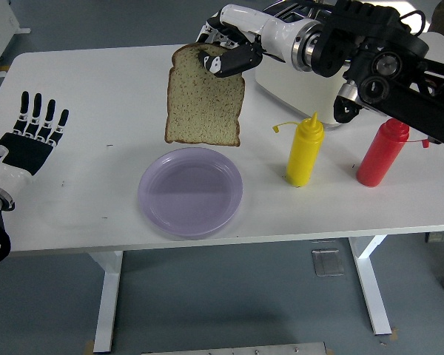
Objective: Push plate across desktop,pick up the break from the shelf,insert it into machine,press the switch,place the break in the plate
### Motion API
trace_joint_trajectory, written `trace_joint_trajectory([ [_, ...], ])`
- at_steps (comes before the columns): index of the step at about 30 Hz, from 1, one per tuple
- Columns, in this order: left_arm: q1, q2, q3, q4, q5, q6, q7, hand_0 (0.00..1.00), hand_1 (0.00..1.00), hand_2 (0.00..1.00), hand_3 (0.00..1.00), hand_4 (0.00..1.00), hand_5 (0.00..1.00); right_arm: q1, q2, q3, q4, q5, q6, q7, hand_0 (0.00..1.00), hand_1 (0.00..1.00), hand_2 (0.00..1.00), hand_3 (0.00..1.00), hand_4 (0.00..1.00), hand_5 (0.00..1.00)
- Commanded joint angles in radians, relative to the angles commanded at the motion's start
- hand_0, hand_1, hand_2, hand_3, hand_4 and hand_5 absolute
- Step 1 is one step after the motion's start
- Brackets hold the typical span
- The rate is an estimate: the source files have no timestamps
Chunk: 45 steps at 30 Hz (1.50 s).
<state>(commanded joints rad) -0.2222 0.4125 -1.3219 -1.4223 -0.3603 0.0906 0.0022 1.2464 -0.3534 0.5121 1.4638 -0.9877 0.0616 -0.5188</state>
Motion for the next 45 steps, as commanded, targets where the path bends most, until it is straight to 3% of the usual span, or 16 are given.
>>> trace_joint_trajectory([
  [13,0.000,0.001,-0.004,0.014,0.004,-0.002,0.001,0.783,0.713,0.669,0.686,0.761,0.998,-0.006,0.076,-0.141,-0.052,0.083,-0.024,-0.006,0.285,0.383,0.392,0.395,0.154,0.002],
  [22,0.001,0.002,-0.011,0.017,0.012,-0.005,0.005,0.784,0.724,0.670,0.688,0.761,0.998,-0.010,0.117,-0.219,-0.105,0.101,-0.036,0.034,0.290,0.379,0.388,0.387,0.135,0.002],
  [45,0.000,0.003,-0.017,0.039,0.025,-0.012,0.012,0.816,0.736,0.657,0.659,0.746,0.998,-0.008,0.178,-0.313,-0.220,0.124,-0.062,0.116,0.304,0.390,0.397,0.395,0.087,0.002],
])
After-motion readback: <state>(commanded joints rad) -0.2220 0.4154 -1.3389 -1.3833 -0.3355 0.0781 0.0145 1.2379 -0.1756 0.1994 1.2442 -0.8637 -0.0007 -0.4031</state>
